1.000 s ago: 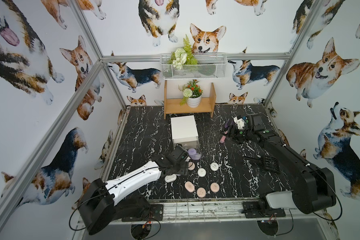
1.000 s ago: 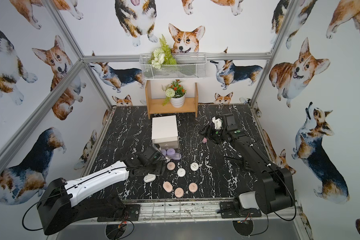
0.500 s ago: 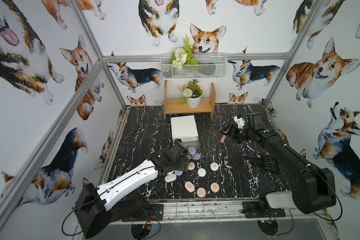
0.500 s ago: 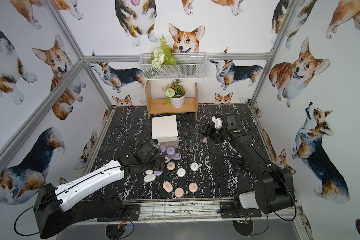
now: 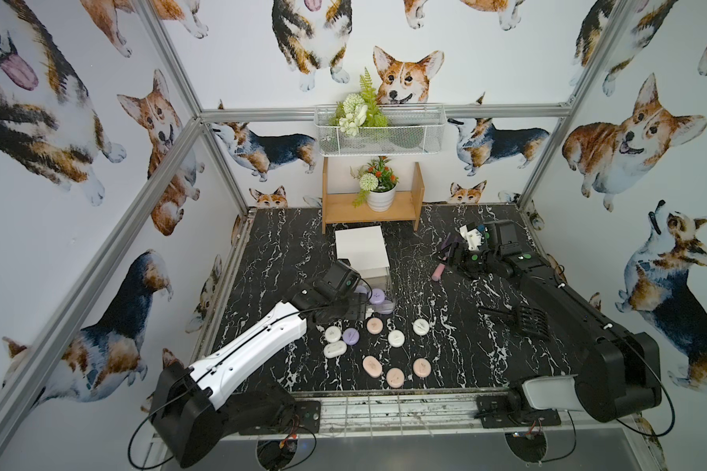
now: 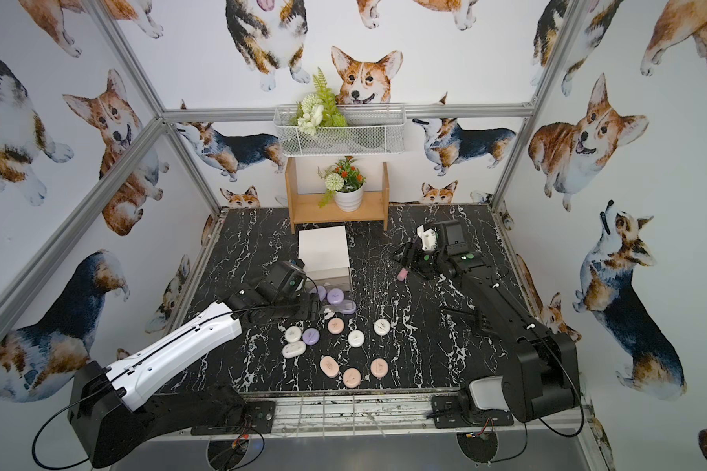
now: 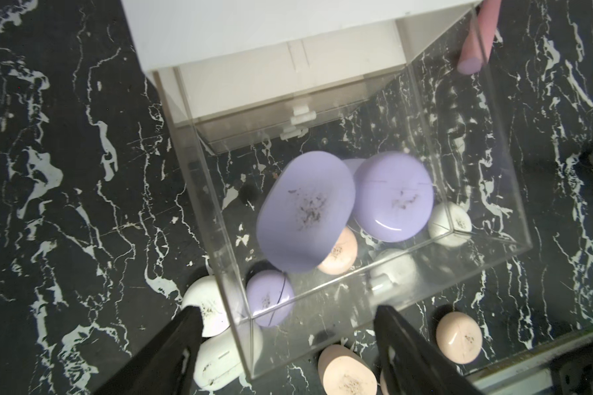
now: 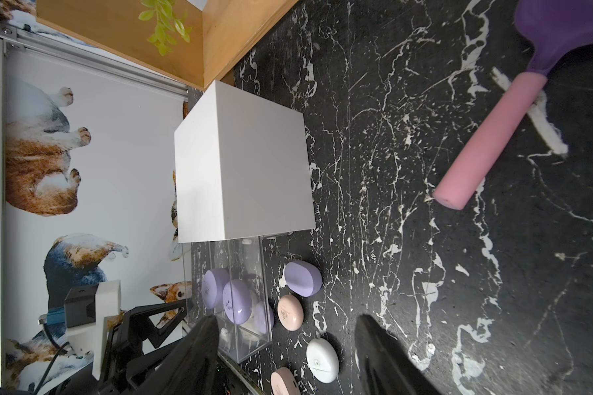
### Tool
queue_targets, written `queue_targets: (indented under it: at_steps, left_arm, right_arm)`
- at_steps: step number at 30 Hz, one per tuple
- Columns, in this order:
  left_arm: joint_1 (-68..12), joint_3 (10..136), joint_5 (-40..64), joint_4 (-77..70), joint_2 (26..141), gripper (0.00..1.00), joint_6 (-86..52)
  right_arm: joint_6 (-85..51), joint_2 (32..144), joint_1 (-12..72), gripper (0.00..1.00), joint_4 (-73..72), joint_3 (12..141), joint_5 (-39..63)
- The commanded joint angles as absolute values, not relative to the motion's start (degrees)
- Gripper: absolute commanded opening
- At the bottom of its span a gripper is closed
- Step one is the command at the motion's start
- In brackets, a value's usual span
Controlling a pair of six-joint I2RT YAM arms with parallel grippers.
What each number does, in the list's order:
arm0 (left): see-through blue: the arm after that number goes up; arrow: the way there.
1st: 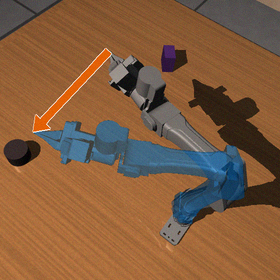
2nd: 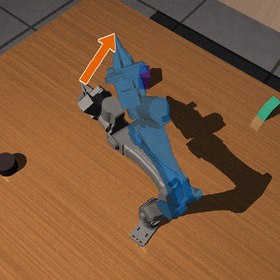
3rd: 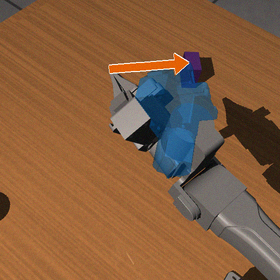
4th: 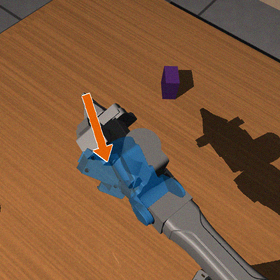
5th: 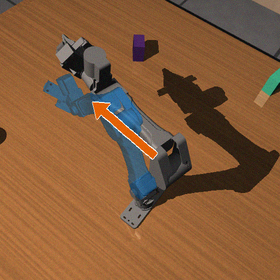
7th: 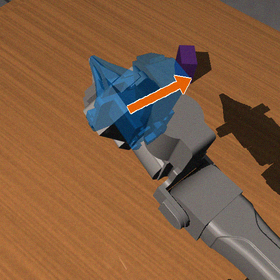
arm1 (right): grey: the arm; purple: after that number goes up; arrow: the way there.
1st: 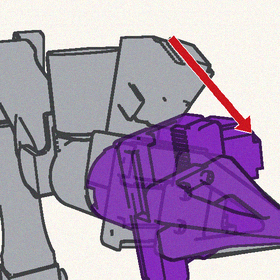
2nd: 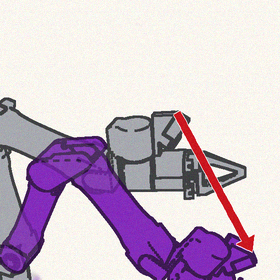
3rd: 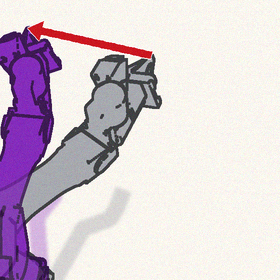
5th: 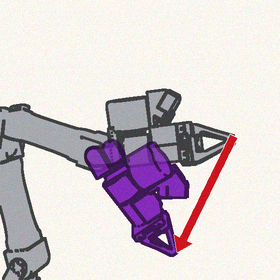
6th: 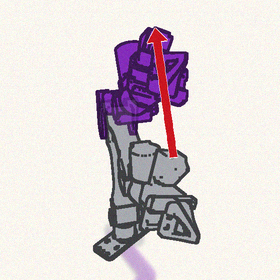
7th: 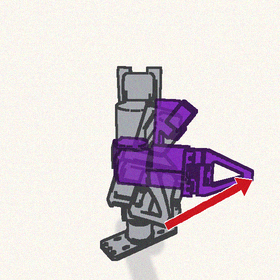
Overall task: Put the bluetooth earphones in the drawer according to color
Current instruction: Adjust the storage box at the center of the board.
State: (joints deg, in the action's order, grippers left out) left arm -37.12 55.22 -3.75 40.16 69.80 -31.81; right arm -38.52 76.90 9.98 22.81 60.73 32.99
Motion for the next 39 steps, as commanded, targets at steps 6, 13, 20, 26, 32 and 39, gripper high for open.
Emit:
queue_targets:
  at_steps: [6,13,20,26,32,39]
  left_arm:
    - [-36.64,58.42,1.7,35.82,72.79,0.82,-31.21]
    - [-36.65,60.58,4.94,32.75,77.3,0.82,-31.58]
    - [-36.67,64.52,6.39,29.8,81.72,0.82,-31.87]
    - [-37.31,70.03,7.27,29.43,87.24,0.82,-31.05]
    - [-37.94,74.63,5.14,33.3,87.63,0.82,-29.7]
    - [-38.16,74.67,-7.08,48.84,77.22,0.82,-26.43]
  right_arm:
    - [-37.68,76.91,9.93,0.69,23.03,61.02,33.05]
    - [-37.96,76.93,10.0,0.69,22.76,60.9,32.96]
    - [-37.7,76.99,9.92,0.69,22.95,60.89,32.96]
    - [-37.68,76.99,9.84,0.69,23.03,60.97,32.94]
    - [-37.43,76.73,9.84,0.69,23.6,61.52,32.78]
    - [-36.46,76.56,9.76,0.69,24.63,62.56,31.9]
